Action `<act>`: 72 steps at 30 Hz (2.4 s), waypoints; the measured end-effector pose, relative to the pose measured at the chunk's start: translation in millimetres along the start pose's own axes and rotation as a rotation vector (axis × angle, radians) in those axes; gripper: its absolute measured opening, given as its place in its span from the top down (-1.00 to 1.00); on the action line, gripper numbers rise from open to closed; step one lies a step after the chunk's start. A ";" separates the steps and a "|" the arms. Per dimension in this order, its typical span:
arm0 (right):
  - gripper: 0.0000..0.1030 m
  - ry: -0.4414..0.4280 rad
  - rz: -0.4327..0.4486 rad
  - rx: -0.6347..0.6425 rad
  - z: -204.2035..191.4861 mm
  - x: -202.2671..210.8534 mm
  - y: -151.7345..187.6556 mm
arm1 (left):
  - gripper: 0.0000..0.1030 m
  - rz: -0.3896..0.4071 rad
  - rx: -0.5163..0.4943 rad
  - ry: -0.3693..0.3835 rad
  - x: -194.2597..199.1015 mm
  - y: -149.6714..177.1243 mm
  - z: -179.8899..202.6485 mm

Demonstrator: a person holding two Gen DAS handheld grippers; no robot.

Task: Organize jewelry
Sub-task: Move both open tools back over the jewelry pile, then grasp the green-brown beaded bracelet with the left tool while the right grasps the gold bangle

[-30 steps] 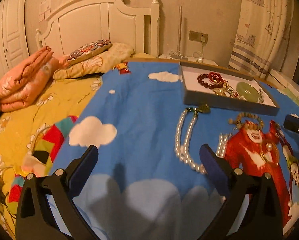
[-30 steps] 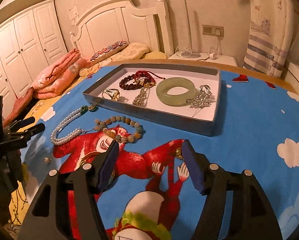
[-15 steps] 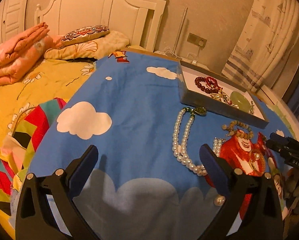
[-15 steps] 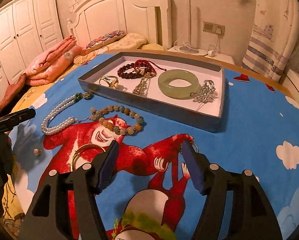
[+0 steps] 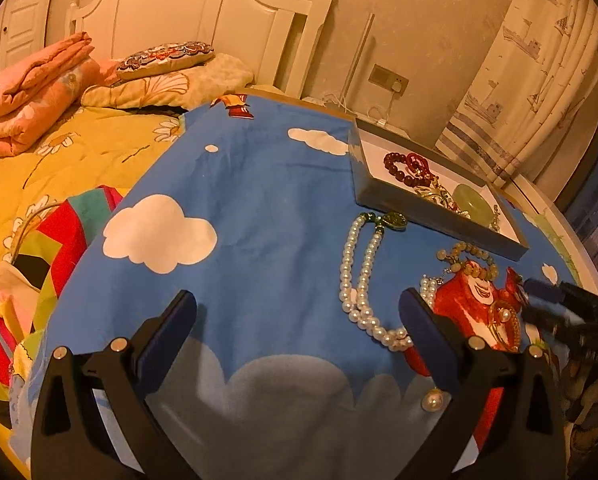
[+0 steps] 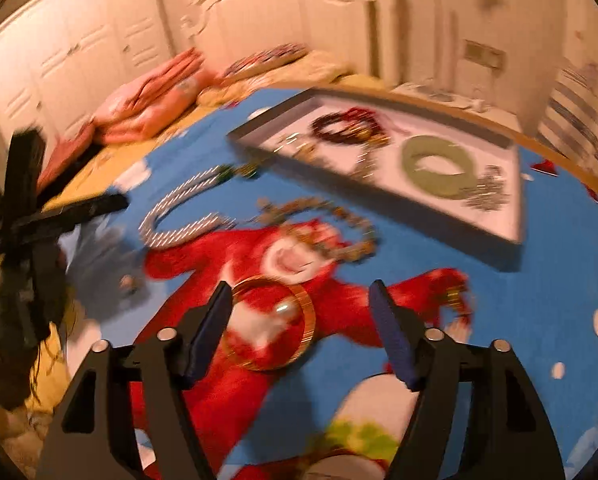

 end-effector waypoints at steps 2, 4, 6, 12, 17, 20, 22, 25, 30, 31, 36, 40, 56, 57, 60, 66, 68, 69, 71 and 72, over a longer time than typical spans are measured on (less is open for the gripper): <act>-0.37 -0.007 -0.033 0.036 -12.8 -6.3 3.8 | -0.95 -0.002 -0.001 0.001 -0.5 -0.1 0.3; -0.50 0.011 -0.069 0.065 -21.8 -14.1 8.2 | -0.95 0.000 -0.002 0.002 -0.3 0.0 0.3; -0.51 0.042 -0.091 0.081 -25.1 -20.0 10.4 | -0.95 -0.001 -0.002 0.003 -0.4 0.2 0.3; -0.51 0.066 -0.102 0.091 -28.2 -24.1 10.4 | -0.95 -0.005 -0.002 0.002 -0.8 0.5 0.6; -0.16 0.038 -0.079 0.074 -22.3 -18.5 11.1 | -0.95 -0.007 0.000 -0.003 -1.9 0.5 0.5; -0.12 0.042 -0.074 0.082 -22.7 -16.5 12.1 | -0.95 -0.012 0.000 -0.009 -2.9 0.8 0.6; -0.12 0.046 -0.066 0.085 -23.2 -15.7 12.2 | -0.95 -0.021 -0.002 -0.025 -4.2 0.8 1.5; -0.12 0.039 -0.034 0.069 -20.2 -8.2 12.4 | -0.95 -0.011 -0.027 -0.072 -2.3 0.5 6.8; -0.12 0.038 0.017 0.023 -4.9 8.5 17.2 | -0.95 -0.006 -0.181 -0.131 -2.5 -1.8 48.3; -0.12 0.039 0.023 0.013 -1.5 11.2 18.8 | -0.95 -0.010 -0.196 -0.115 -3.4 -3.2 57.5; -0.12 0.061 0.043 -0.037 16.9 24.6 33.3 | -0.95 -0.055 -0.267 -0.043 -20.0 -17.3 109.6; -0.12 0.066 0.056 -0.080 32.7 33.1 48.5 | -0.95 -0.108 -0.334 -0.005 -43.8 -23.5 147.1; -0.12 -0.010 0.125 -0.135 48.1 47.6 65.2 | -0.90 -0.244 -0.525 -0.064 -123.0 -36.0 217.6; -0.12 -0.014 0.127 -0.136 48.8 47.6 65.2 | -0.61 -0.225 -0.533 -0.054 -120.1 -35.7 218.5; -0.13 -0.021 0.130 -0.135 48.4 47.5 65.1 | 0.50 -0.208 -0.588 -0.028 -111.0 -31.1 225.9; -0.13 -0.021 0.138 -0.137 48.9 48.3 65.4 | 0.65 -0.179 -0.628 -0.022 -104.5 -18.5 231.3; -0.13 -0.018 0.140 -0.138 48.9 48.2 65.8 | 0.65 -0.176 -0.625 -0.007 -101.6 -15.6 231.7; -0.13 -0.017 0.140 -0.138 49.5 48.1 65.7 | 0.65 -0.174 -0.625 0.000 -99.5 -14.4 232.5; -0.13 -0.013 0.142 -0.140 49.7 47.9 65.4 | 0.65 -0.168 -0.627 0.009 -94.8 -12.3 232.7; -0.13 -0.013 0.144 -0.141 49.9 48.2 65.4 | 0.65 -0.160 -0.627 0.009 -91.6 -12.2 233.3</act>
Point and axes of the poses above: each gripper's, at about its wrist camera, not at the fingertips, and x roughly against the way its jaws point, z to its right, y to its underside, the point moved 6 cm from there along -x, roughly the way its jaws point, and after that the axes turned 15 degrees about -z, right-handed, at the moved point
